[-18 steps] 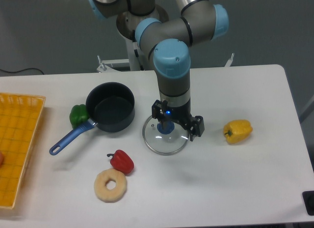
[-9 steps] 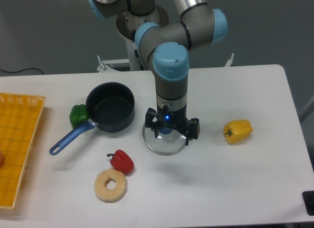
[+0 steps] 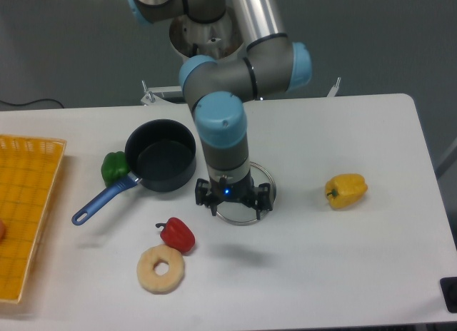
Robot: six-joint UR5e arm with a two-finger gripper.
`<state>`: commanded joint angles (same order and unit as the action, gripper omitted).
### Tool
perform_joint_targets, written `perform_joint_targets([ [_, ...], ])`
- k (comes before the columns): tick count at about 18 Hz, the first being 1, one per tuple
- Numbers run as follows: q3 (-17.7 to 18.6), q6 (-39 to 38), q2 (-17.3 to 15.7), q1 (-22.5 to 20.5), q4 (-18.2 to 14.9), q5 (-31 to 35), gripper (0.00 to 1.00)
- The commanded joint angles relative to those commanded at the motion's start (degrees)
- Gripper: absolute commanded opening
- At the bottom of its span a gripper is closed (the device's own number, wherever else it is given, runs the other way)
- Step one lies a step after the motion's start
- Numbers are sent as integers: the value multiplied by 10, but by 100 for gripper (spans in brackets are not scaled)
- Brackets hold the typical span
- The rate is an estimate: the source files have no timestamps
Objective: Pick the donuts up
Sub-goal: 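Move the open gripper over to the beige donut and lower it, then lower the gripper into the donut hole and close on the ring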
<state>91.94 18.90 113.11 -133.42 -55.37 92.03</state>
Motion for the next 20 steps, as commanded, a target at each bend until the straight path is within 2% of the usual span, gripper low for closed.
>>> perform_joint_targets([
  [3,-17,-44,22,18,0,-18,100],
  [7,-33,-48,53,52,1,-18,100],
  [10,-55,-59,89,76,19,-18,100],
  [12,-57,-74,107,84,30,-16,100],
  [20,-61,-74,118,88,32,-16,100],
])
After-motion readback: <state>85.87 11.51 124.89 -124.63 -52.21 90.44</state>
